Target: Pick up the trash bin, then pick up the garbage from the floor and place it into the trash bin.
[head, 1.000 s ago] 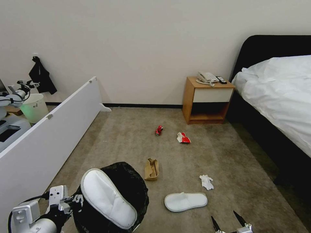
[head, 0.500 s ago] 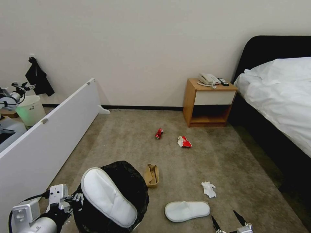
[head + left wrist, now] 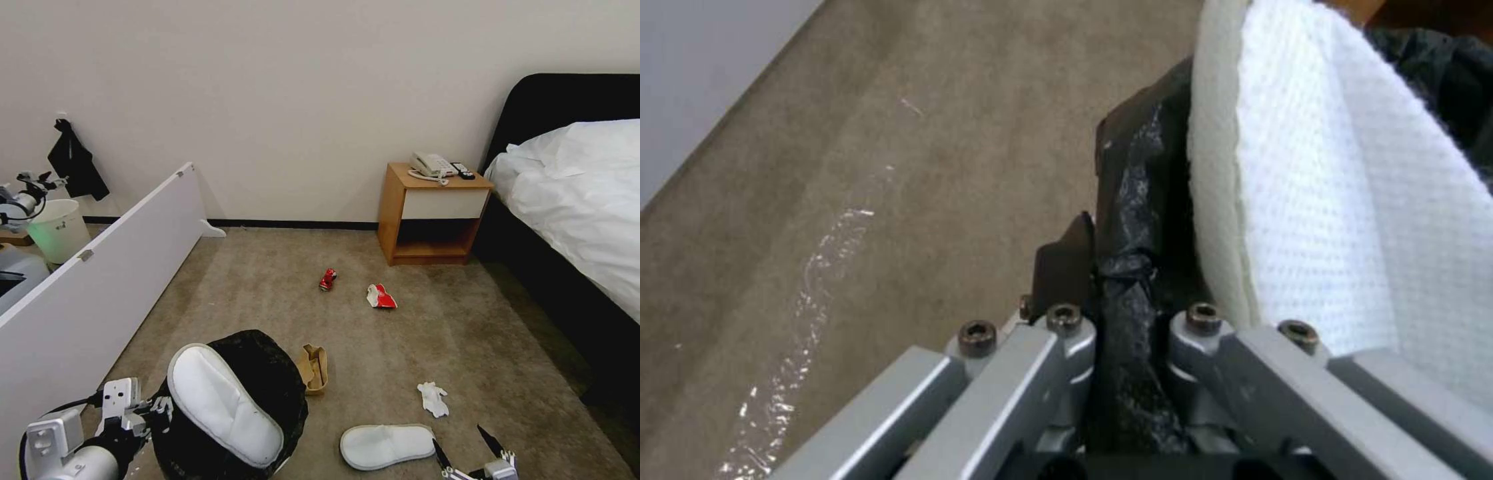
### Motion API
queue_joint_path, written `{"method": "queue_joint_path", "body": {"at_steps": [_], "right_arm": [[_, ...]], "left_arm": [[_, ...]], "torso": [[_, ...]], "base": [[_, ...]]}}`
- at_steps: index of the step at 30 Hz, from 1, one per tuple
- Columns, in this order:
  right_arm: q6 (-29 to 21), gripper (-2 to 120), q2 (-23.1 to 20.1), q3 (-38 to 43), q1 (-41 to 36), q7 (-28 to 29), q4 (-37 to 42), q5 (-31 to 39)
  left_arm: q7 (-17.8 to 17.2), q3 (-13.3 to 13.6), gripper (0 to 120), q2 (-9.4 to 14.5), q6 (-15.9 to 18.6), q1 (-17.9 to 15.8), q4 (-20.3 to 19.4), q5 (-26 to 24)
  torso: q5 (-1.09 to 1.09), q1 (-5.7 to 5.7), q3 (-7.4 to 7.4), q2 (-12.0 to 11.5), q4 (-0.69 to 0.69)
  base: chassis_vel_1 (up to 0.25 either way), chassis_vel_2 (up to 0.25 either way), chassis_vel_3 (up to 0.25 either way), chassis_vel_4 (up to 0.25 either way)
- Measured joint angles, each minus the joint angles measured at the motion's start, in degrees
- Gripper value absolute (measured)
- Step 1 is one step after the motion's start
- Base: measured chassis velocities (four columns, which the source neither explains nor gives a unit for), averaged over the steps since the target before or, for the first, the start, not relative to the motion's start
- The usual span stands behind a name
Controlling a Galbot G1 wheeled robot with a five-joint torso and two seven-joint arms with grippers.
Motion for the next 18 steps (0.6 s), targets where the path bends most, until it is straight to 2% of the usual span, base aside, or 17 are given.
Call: {"method": "queue_joint_path", "body": {"at_steps": [6, 12, 16, 18], "right_arm": [[-0.56, 100, -0.48, -0.05, 0.49, -0.34, -0.11, 0.03], [-3.81, 100, -2.36, 0.12, 1.76, -2.36, 1.01, 0.82], [-6.63, 100, -4.8, 0.45, 2.63, -1.74, 1.81, 0.56], [-8.78, 100, -7.57, 1.15, 3.56, -1.65, 1.13, 0.42]], "left_arm": [[-0.02, -0.14, 4, -0.04, 0.0, 0.21, 0.0, 0.02], [-0.05, -0.37, 4, -0.07, 0.0, 0.66, 0.0, 0.04], [-0.08, -0.5, 4, -0.17, 0.0, 0.92, 0.0, 0.07], [-0.08, -0.58, 4, -0.21, 0.0, 1.15, 0.0, 0.09]], "torso": [[0.0, 0.0, 0.0, 0.0, 0.0], [0.0, 0.0, 0.0, 0.0, 0.0], [0.0, 0.0, 0.0, 0.0, 0.0], [0.01, 0.0, 0.0, 0.0, 0.0]], "base": [[0.0, 0.0, 0.0, 0.0], [0.0, 0.0, 0.0, 0.0], [0.0, 0.0, 0.0, 0.0], [0.0, 0.0, 0.0, 0.0]]}}
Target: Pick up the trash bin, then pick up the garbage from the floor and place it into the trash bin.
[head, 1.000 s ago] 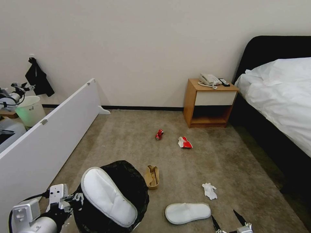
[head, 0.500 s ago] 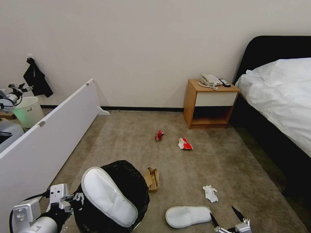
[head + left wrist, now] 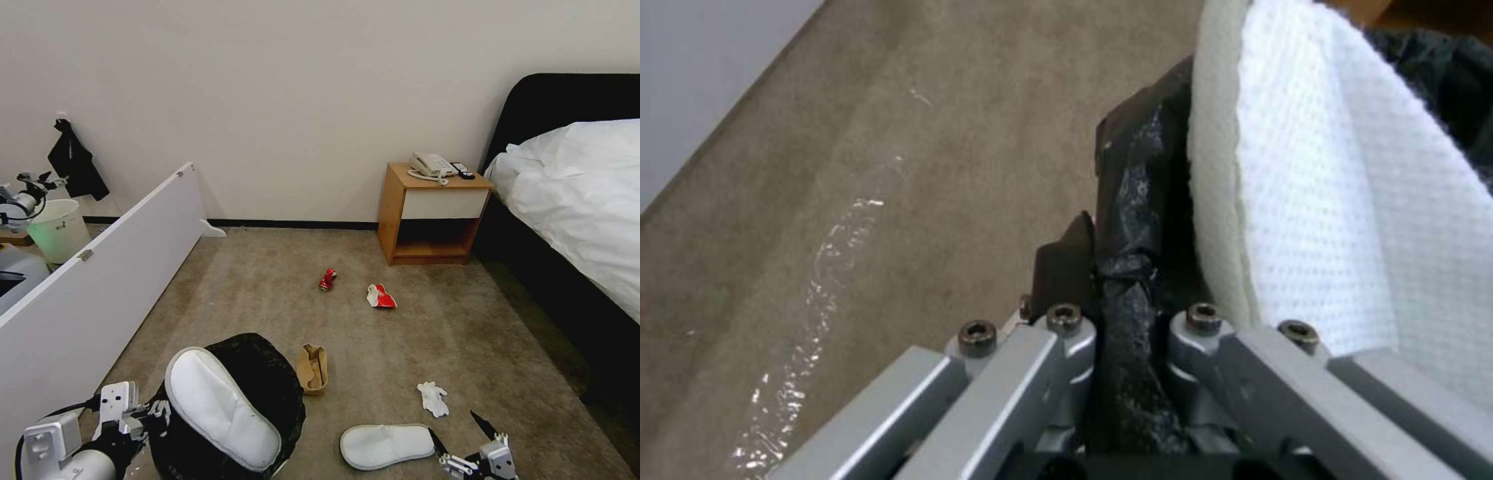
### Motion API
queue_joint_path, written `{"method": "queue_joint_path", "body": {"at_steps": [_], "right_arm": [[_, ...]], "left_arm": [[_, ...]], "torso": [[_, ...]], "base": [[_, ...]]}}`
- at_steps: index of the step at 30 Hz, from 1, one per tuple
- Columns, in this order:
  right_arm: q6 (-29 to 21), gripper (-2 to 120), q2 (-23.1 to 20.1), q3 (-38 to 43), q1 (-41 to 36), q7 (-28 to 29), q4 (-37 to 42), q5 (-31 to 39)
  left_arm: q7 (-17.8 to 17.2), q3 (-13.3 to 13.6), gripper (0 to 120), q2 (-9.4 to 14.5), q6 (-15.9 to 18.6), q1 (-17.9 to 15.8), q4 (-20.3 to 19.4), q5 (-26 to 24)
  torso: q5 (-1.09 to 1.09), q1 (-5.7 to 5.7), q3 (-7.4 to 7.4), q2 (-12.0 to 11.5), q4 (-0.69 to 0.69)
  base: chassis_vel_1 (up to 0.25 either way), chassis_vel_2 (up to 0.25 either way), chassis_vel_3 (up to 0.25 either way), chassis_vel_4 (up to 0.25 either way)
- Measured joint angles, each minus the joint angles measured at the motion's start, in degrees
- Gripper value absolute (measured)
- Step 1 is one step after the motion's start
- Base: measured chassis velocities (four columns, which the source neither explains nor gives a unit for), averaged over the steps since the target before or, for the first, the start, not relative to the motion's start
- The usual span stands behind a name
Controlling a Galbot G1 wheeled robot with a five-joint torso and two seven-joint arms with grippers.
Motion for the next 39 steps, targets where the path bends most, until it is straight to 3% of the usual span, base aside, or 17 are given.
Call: {"method": "queue_joint_path", "body": {"at_steps": [6, 8, 16, 27, 39], "right_arm": [[-2.91, 100, -5.47, 0.79, 2.46, -0.66, -1.85, 4.08], [-3.57, 100, -10.26, 1.0, 4.05, -2.41, -4.0, 7.1], [-2.48, 100, -17.6, 3.25, 5.98, -8.74, -8.47, 5.26], [-0.98, 100, -24.72, -2.24, 11.9, -14.04, -12.63, 8.19], [-0.36, 100, -26.27, -6.25, 15.24, -14.8, -14.41, 9.63]], "left_arm": [[-0.01, -0.01, 4, -0.11, 0.0, 0.42, 0.0, 0.22], [-0.01, -0.06, 4, -0.13, 0.0, 0.7, 0.0, 0.42], [-0.1, -0.26, 4, -0.55, 0.0, 1.48, 0.0, 0.89], [-0.1, -0.47, 4, -0.84, 0.0, 2.47, 0.0, 1.72], [-0.1, -0.54, 4, -1.17, 0.0, 2.64, 0.0, 2.04]], "torso": [[0.0, 0.0, 0.0, 0.0, 0.0], [0.0, 0.0, 0.0, 0.0, 0.02], [0.0, 0.0, 0.0, 0.01, -0.01], [0.0, 0.0, 0.0, 0.01, 0.0], [-0.02, 0.0, 0.0, 0.01, -0.01]], "base": [[0.0, 0.0, 0.0, 0.0], [0.0, 0.0, 0.0, 0.0], [0.0, 0.0, 0.0, 0.0], [0.0, 0.0, 0.0, 0.0], [0.0, 0.0, 0.0, 0.0]]}}
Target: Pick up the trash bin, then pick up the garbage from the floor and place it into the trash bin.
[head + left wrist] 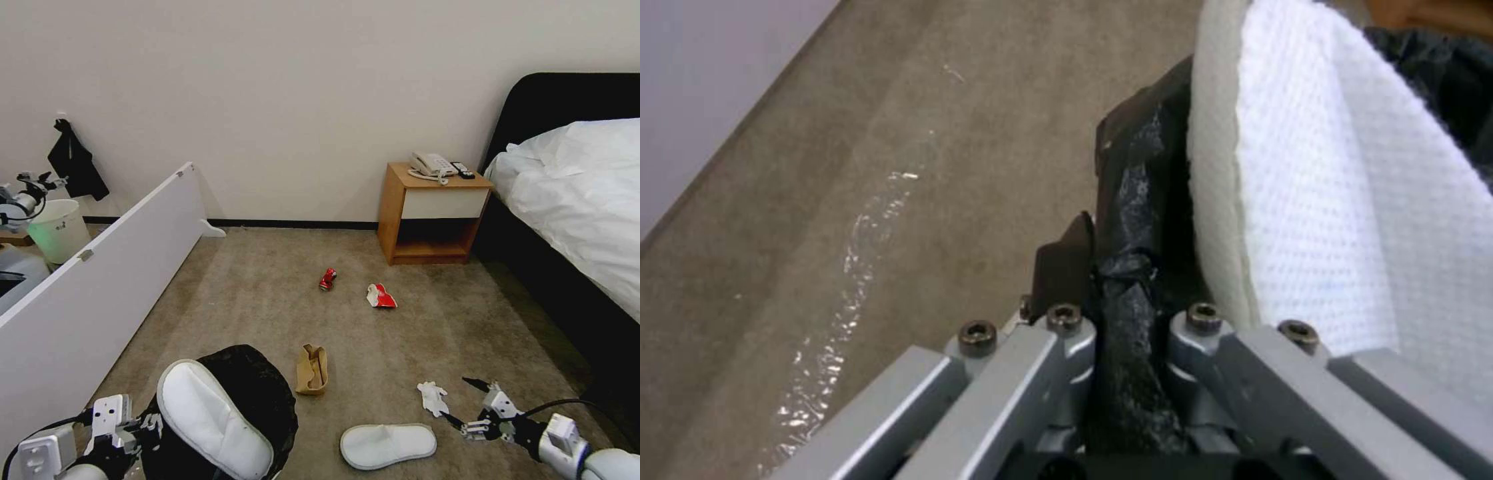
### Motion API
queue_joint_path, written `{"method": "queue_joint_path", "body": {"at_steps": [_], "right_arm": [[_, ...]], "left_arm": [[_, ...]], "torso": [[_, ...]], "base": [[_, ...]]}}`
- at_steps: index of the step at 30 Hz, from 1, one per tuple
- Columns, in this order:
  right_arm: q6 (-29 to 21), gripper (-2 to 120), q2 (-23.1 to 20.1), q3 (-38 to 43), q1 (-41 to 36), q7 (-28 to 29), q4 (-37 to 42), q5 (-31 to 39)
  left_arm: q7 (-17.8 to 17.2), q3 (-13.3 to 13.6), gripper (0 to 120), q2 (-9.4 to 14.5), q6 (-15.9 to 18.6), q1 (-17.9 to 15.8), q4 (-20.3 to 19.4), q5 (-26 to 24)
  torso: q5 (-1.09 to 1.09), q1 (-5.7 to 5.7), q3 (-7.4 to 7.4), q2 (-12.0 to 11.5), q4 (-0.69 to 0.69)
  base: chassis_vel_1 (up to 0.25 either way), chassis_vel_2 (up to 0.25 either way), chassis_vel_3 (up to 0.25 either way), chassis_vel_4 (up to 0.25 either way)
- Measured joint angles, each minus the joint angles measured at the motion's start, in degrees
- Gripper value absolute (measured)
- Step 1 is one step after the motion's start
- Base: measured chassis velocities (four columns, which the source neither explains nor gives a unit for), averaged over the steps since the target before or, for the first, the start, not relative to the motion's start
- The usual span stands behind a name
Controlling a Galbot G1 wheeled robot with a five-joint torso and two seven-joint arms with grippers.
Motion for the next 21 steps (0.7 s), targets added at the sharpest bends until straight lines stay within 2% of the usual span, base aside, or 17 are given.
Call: {"method": "queue_joint_path", "body": {"at_steps": [5, 8, 15, 21], "right_arm": [[0.89, 100, -0.06, -5.17, 4.29, -0.69, -2.54, 0.1], [1.66, 100, 2.17, -10.54, 8.37, -1.04, -5.97, -0.14], [2.55, 100, 5.82, -16.88, 12.0, -0.99, -11.05, -3.81], [3.03, 100, 6.6, -19.89, 14.21, -0.95, -13.52, -5.17]], "left_arm": [[0.0, 0.04, 4, -0.3, 0.0, 0.09, 0.0, 0.4], [0.0, -0.06, 4, -0.51, 0.0, 0.39, 0.0, 0.81], [0.0, -0.06, 4, -0.53, 0.0, 0.43, 0.0, 1.14], [-0.01, -0.06, 4, -0.46, 0.0, 0.43, 0.0, 1.19]], "torso": [[0.0, 0.0, 0.0, 0.0, 0.01], [0.02, 0.0, 0.0, 0.0, 0.01], [0.0, 0.0, 0.0, 0.0, 0.01], [0.01, 0.0, 0.0, 0.0, 0.01]], "base": [[0.0, 0.0, 0.0, 0.0], [0.0, 0.0, 0.0, 0.0], [0.0, 0.0, 0.0, 0.0], [0.0, 0.0, 0.0, 0.0]]}}
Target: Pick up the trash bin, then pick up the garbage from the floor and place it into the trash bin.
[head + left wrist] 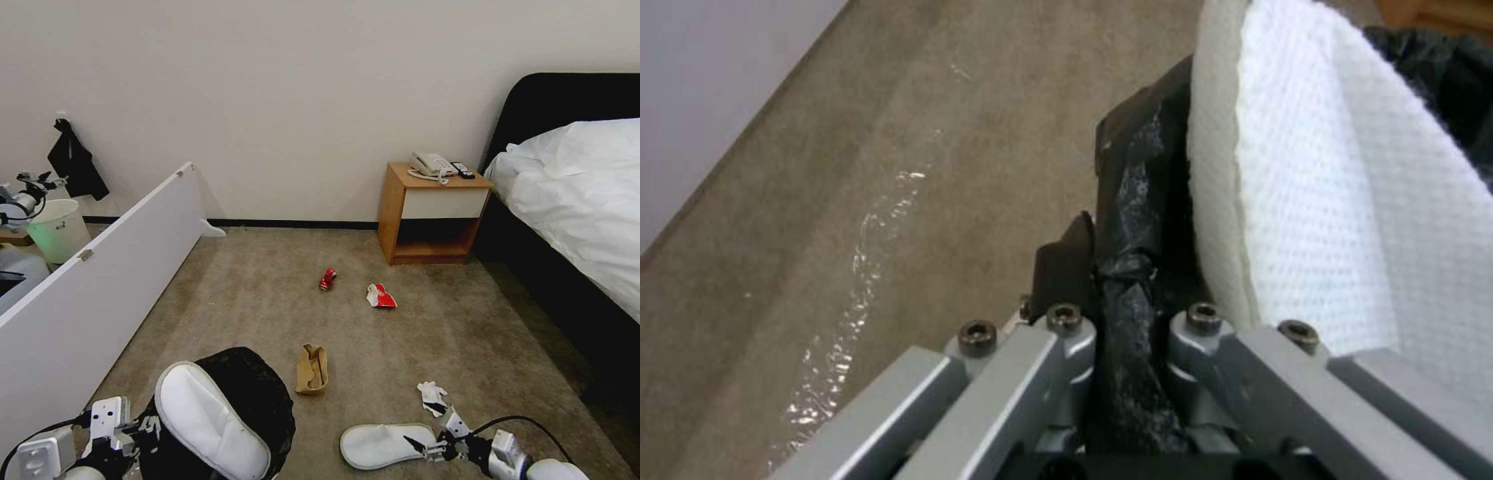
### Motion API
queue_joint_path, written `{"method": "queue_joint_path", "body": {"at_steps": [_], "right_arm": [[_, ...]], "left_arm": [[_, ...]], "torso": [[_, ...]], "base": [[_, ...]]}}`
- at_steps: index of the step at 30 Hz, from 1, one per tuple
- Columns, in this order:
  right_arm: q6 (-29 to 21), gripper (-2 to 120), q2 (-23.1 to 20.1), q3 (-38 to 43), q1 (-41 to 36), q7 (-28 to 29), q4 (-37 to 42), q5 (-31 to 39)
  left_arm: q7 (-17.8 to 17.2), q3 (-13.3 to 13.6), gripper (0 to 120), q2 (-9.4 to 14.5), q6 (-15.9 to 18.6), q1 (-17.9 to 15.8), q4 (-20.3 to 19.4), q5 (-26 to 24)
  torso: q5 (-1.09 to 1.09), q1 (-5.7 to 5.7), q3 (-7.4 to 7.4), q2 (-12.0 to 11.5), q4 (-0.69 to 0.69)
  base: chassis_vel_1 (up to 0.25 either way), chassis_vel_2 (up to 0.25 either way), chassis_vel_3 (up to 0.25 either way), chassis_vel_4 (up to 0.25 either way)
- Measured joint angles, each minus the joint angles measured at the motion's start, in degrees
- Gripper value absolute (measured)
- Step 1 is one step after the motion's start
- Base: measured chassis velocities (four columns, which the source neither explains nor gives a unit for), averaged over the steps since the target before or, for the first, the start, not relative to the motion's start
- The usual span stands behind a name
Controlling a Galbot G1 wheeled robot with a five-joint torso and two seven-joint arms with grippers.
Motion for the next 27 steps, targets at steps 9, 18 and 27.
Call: {"method": "queue_joint_path", "body": {"at_steps": [9, 18, 27], "right_arm": [[0.43, 100, 1.54, -3.8, 4.34, 0.04, -3.95, -0.95], [0.87, 100, 3.79, -7.39, 8.72, -0.02, -8.79, -1.43], [1.3, 100, 6.19, -10.02, 11.54, -0.08, -13.75, -2.07]], "left_arm": [[0.0, -0.08, 4, -0.07, 0.0, -0.04, 0.0, 0.0], [0.0, -0.18, 4, 0.0, 0.0, -0.16, 0.0, -0.1], [0.02, -0.44, 4, 0.01, 0.0, -0.07, 0.0, -0.16]], "torso": [[0.0, 0.0, 0.0, 0.0, 0.0], [-0.01, 0.0, 0.0, 0.0, 0.0], [0.0, 0.0, 0.0, 0.0, 0.0]], "base": [[0.0, 0.0, 0.0, 0.0], [0.0, 0.0, 0.0, 0.0], [0.0, 0.0, 0.0, 0.0]]}}
